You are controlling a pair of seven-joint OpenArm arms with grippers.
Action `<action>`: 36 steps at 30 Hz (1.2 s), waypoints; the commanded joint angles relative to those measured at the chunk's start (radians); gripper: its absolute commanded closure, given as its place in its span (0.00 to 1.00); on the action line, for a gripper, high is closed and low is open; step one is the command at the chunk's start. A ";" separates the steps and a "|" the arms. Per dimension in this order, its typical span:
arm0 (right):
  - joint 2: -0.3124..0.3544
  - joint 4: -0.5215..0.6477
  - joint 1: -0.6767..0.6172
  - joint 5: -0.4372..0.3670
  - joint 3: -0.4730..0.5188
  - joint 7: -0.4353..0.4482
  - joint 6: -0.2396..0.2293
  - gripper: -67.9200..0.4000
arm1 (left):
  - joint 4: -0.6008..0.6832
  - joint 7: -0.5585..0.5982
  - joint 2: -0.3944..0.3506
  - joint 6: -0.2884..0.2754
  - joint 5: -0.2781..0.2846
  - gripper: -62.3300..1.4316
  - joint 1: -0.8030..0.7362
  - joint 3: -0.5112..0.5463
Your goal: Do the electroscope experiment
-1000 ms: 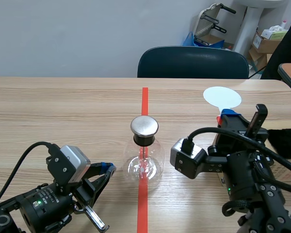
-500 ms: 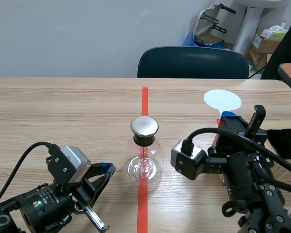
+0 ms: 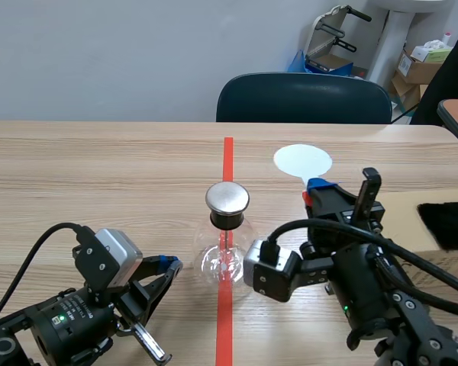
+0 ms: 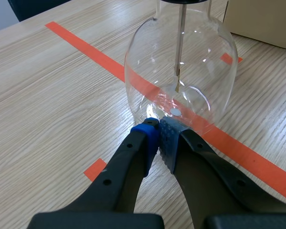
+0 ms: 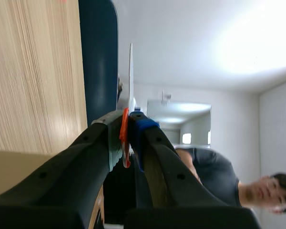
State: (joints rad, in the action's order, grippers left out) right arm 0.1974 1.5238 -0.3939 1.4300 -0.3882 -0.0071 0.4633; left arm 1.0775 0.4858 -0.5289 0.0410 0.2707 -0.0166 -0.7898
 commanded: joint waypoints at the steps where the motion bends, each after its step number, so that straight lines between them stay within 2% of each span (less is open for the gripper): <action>1: 0.016 0.013 0.011 0.003 0.002 0.022 0.015 0.97 | 0.010 0.014 0.005 -0.002 0.006 0.94 0.006 0.006; 6: 0.018 0.015 0.011 0.027 0.002 0.093 0.022 0.97 | 0.010 0.014 0.005 -0.002 0.006 0.94 0.006 0.006; 10: 0.033 0.026 0.005 0.029 0.002 0.166 0.045 0.97 | 0.010 0.013 0.005 -0.002 0.006 0.94 0.006 0.006; 23: 0.047 0.063 -0.042 0.030 0.002 0.325 0.045 0.97 | 0.010 0.011 0.005 -0.002 0.006 0.94 0.006 0.006; 36: 0.047 0.063 -0.044 0.030 0.002 0.370 0.045 0.97 | 0.010 0.011 0.005 -0.002 0.006 0.94 0.006 0.006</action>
State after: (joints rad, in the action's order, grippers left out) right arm 0.2390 1.5646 -0.4442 1.4555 -0.3878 0.3656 0.4969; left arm 1.0775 0.4824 -0.5289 0.0410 0.2707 -0.0166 -0.7898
